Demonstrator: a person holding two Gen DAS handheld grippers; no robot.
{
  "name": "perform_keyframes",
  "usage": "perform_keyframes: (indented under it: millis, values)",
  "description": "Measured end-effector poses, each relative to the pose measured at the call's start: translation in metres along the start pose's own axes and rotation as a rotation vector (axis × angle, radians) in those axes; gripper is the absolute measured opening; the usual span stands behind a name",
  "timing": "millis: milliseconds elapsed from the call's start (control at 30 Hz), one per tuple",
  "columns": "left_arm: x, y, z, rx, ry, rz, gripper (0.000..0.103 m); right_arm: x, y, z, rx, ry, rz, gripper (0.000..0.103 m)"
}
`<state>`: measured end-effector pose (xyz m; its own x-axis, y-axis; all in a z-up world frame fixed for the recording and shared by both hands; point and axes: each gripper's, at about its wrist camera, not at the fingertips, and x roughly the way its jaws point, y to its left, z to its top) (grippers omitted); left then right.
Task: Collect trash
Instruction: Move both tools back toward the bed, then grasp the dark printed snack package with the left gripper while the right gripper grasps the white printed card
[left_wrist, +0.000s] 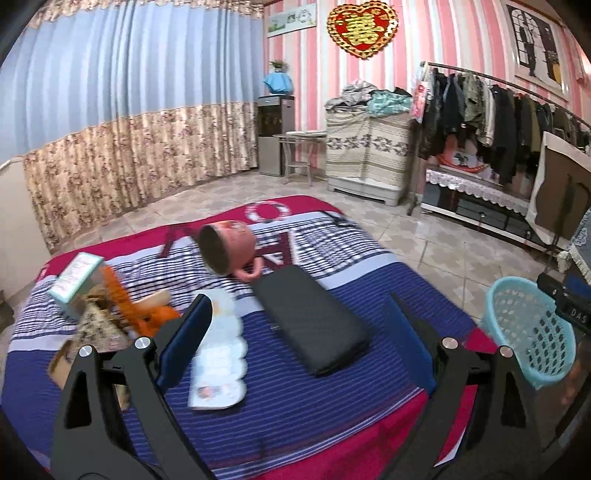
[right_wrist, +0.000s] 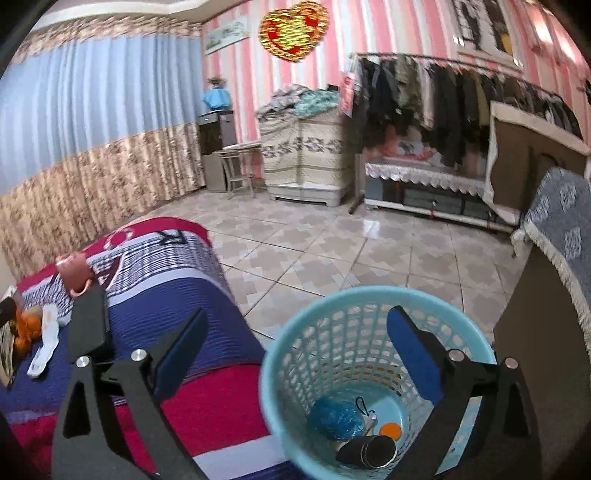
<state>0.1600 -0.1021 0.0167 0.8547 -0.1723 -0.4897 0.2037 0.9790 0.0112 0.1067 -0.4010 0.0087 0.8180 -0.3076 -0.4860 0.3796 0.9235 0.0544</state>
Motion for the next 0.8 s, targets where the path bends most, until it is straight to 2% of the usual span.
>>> perform_keyframes:
  millis: [333, 600, 800]
  values:
    - [-0.025, 0.077, -0.03, -0.065, 0.036, 0.124, 0.093, -0.01, 0.069, -0.006, -0.1, 0.004, 0.125, 0.095]
    - [-0.029, 0.146, -0.059, -0.143, 0.091, 0.208, 0.093, -0.01, 0.118, -0.016, -0.15, 0.033, 0.213, 0.095]
    - [-0.023, 0.183, -0.074, -0.188, 0.128, 0.245, 0.093, -0.01, 0.156, -0.027, -0.219, 0.056, 0.26, 0.095]
